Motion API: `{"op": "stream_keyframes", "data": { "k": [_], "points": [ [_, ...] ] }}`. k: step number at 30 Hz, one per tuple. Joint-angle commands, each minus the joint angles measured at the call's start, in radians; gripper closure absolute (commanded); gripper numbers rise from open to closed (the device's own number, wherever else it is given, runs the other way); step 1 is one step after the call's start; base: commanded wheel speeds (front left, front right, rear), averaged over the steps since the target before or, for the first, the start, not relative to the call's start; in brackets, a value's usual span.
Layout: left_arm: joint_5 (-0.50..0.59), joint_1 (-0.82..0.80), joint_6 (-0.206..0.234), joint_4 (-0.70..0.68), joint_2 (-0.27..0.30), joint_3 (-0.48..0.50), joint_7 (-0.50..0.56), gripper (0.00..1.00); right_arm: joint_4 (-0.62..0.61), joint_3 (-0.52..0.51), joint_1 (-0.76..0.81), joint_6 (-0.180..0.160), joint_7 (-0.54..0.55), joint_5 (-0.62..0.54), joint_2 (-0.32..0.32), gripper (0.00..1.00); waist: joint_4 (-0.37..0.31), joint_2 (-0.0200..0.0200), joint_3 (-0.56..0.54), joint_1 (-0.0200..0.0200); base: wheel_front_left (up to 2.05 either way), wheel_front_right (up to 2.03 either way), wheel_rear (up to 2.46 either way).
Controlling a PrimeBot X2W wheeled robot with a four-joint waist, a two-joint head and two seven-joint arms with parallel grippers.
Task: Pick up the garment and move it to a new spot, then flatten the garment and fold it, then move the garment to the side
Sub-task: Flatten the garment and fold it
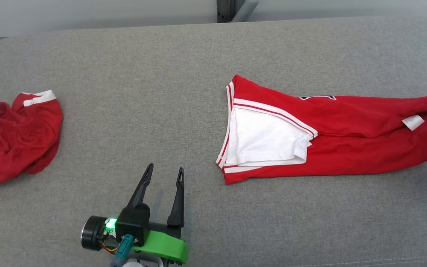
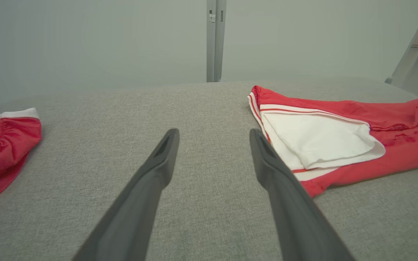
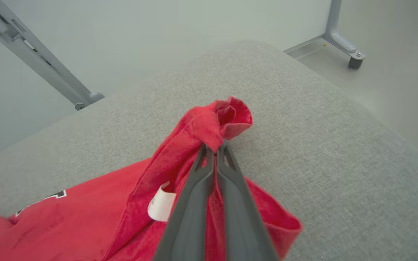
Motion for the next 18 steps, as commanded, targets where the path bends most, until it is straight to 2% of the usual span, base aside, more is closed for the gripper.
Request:
{"op": "stream_keyframes", "data": {
  "k": [1,8,18],
  "points": [
    [0.011,0.014,-0.004,0.007,0.001,0.002,-0.002,0.0,-0.043,0.015,-0.002,-0.001,0.009,0.0,0.003,1.0,-0.018,-0.0001,-0.017,0.0,0.0,0.0,0.0],
    [0.007,0.006,-0.011,0.035,-0.007,0.0,-0.002,0.0,-0.237,0.08,-0.021,-0.001,0.045,-0.026,0.037,1.0,-0.014,-0.0001,-0.029,0.0,0.0,0.0,0.0],
    [-0.004,-0.029,-0.02,0.055,-0.03,-0.004,-0.002,0.0,-0.376,0.131,-0.034,-0.001,0.116,-0.101,0.14,1.0,0.086,-0.0001,-0.012,0.0,0.0,0.0,0.0]
  ]
}}
